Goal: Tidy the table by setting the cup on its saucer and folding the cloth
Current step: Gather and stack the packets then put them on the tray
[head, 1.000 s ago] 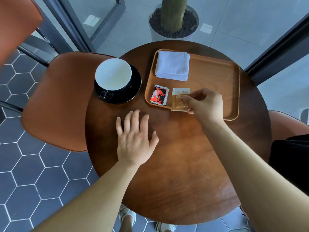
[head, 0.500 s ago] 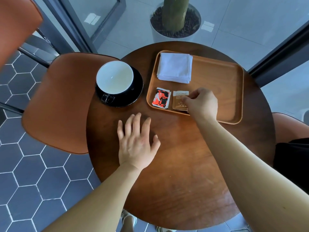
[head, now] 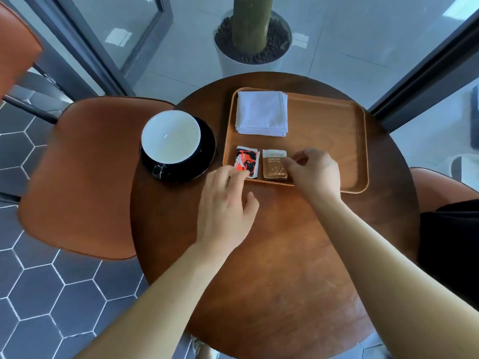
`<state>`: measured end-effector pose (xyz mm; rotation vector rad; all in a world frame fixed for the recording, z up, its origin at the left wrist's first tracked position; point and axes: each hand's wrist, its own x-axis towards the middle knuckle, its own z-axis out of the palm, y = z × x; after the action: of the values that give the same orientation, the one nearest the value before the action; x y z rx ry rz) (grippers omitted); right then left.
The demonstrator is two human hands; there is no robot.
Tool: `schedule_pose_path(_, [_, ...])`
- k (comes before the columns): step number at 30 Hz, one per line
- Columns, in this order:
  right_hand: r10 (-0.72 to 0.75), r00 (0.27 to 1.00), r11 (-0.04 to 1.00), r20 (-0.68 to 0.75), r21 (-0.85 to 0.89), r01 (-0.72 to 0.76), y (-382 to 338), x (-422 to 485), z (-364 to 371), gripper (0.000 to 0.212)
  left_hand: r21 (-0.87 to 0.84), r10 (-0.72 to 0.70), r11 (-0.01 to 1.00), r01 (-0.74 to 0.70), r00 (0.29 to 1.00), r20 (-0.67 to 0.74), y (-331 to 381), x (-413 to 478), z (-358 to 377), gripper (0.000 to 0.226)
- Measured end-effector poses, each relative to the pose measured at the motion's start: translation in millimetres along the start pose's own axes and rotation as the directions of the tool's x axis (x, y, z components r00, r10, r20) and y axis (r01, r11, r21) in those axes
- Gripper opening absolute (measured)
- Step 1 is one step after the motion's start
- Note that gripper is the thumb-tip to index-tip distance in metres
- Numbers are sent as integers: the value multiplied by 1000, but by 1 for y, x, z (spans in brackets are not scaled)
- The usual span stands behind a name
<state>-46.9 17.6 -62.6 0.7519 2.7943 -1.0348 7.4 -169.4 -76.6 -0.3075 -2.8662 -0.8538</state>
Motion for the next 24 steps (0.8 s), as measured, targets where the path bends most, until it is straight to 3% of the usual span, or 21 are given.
schedule_pose_path(5, [-17, 999, 999, 31, 35, 15, 3, 5, 4, 20, 76, -53, 996, 50, 998, 36, -1, 27, 4, 30])
schedule_pose_path(13, [-65, 997, 998, 48, 7, 65, 4, 12, 8, 17, 187, 85, 977, -103, 991, 100, -8, 31, 16, 35])
schedule_pose_path(24, [-83, 996, 996, 10, -14, 83, -5, 2, 17, 16, 158, 117, 978, -134, 987, 111, -13, 33, 14, 34])
